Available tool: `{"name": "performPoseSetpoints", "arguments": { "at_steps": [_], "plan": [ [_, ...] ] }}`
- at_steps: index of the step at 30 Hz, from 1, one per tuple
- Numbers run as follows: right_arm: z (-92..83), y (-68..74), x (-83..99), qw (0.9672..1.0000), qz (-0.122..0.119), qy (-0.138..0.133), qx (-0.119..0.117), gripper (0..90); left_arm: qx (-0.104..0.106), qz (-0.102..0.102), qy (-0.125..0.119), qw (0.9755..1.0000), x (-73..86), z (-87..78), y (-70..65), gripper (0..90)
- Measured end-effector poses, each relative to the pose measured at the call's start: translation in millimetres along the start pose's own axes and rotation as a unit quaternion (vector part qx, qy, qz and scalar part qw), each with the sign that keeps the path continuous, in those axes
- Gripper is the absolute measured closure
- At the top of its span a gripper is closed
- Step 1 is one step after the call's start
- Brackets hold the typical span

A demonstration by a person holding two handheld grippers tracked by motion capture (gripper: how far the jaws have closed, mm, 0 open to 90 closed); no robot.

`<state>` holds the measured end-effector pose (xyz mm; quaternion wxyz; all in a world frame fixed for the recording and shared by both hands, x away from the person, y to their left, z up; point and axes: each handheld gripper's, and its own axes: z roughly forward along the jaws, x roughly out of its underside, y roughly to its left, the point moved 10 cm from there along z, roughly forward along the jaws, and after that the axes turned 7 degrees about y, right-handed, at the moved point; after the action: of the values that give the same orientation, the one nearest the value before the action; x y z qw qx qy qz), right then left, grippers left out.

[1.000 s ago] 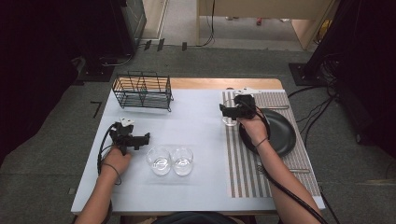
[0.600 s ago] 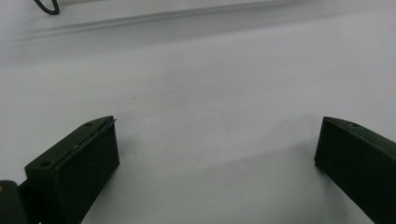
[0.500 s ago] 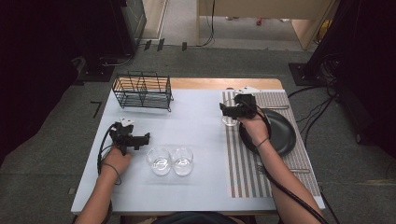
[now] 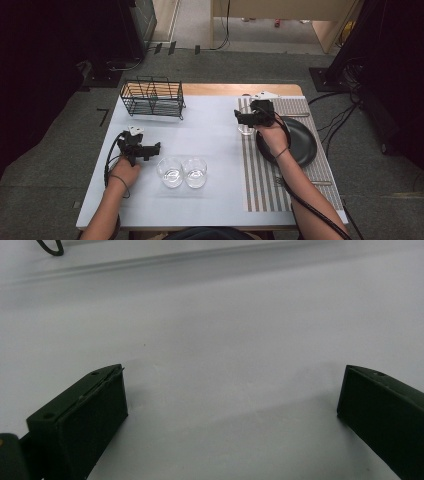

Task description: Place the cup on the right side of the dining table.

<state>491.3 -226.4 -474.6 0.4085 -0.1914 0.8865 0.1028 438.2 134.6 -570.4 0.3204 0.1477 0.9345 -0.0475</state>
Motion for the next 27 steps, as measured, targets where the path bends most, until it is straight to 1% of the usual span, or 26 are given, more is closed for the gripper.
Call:
{"name": "performPoseSetpoints", "arguments": {
  "at_steps": [7,13,27],
  "plan": [
    [-5.6,2.4,-3.8,1.0,-0.002,-0.005,-0.003,14.0,0.0,0.0,0.0,1.0,0.0,0.0,0.0,0.0],
    [-9.3,6.8,-6.9,0.9999,-0.009,-0.008,-0.007,14.0,0.0,0.001,0.0,1.0,0.0,0.0,0.1,0.0],
    [-11.2,22.8,-8.1,0.9995,-0.019,-0.008,-0.026,14.0,0.0,0.001,0.0,1.0,0.0,0.0,0.1,0.0]
  ]
}}
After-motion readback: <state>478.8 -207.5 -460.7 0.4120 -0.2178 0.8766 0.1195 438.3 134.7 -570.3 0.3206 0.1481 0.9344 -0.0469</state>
